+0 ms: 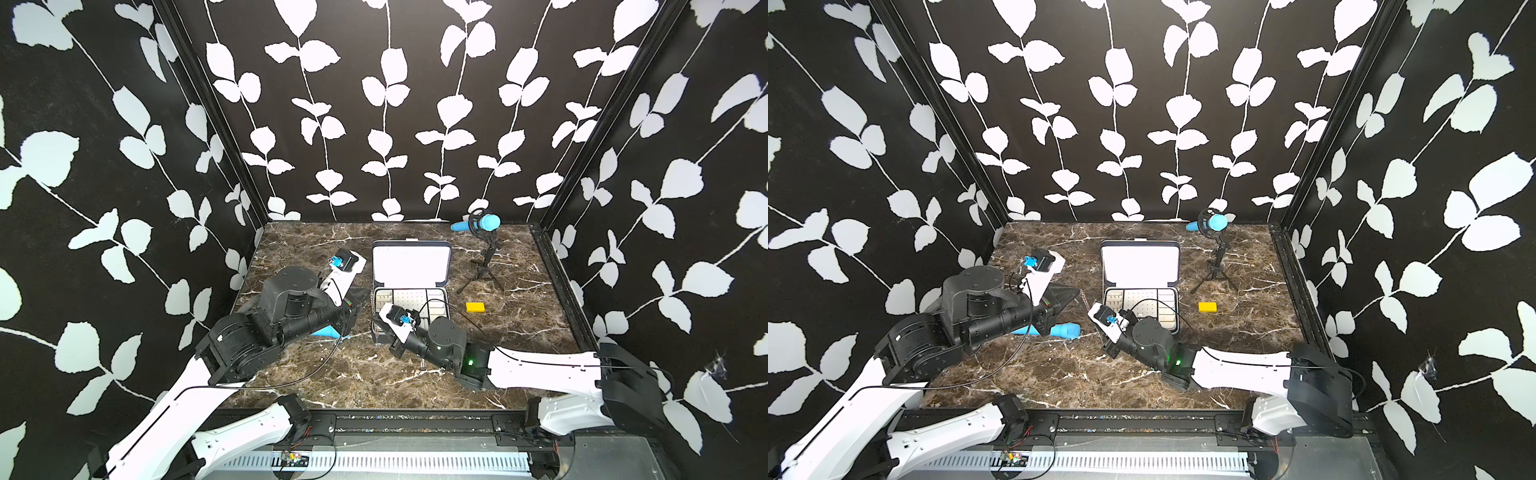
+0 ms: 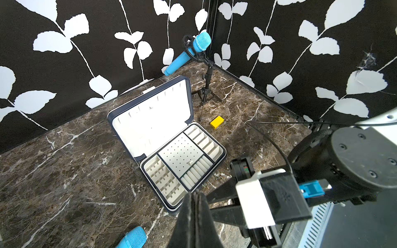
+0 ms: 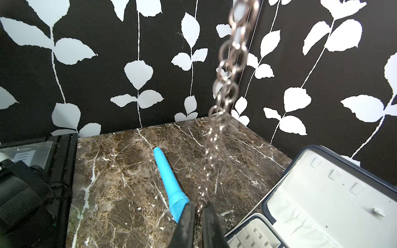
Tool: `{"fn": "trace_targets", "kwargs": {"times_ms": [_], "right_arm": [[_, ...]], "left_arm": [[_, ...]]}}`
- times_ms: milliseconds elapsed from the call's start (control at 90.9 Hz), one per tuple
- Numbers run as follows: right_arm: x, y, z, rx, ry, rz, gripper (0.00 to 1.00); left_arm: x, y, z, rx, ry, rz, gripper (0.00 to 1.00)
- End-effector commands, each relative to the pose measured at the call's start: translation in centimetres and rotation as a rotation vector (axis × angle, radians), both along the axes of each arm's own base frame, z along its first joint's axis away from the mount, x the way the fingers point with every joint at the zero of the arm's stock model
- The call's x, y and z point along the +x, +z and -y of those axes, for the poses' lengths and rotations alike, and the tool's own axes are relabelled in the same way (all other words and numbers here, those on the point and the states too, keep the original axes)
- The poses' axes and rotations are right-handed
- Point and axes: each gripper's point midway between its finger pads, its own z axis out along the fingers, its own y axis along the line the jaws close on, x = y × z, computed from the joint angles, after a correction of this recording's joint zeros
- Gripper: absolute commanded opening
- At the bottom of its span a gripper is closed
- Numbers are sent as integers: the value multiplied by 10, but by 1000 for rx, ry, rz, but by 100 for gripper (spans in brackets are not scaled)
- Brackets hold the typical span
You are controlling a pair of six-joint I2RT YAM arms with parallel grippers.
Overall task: Put jewelry chain into jewelry box
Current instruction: Adjust the necklace, then hang the necklace on the jewelry box clasp.
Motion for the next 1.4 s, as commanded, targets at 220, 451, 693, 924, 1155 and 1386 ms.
{"fn": "trace_targets", "kwargs": {"times_ms": [220,451,693,924,1155,1386], "right_arm": [[-6,15,9,27,-1,-6,0],[-5,30,29,45,-45,-12,0],[28,38,59,101,-187,-119,0],[88,37,84,118,-323,-245,0],[146,46,96,163,-406,-282,0],[196,41,98,186,-448,-326,0]], "left_arm": [[-3,13,-7,-26,8,36,0],[6,16,-9,-67,66,52,0],[40,22,-8,-180,238,96,0],[94,31,24,-288,357,174,0],[145,24,51,-300,475,268,0],[179,1,68,-226,521,286,0]]}}
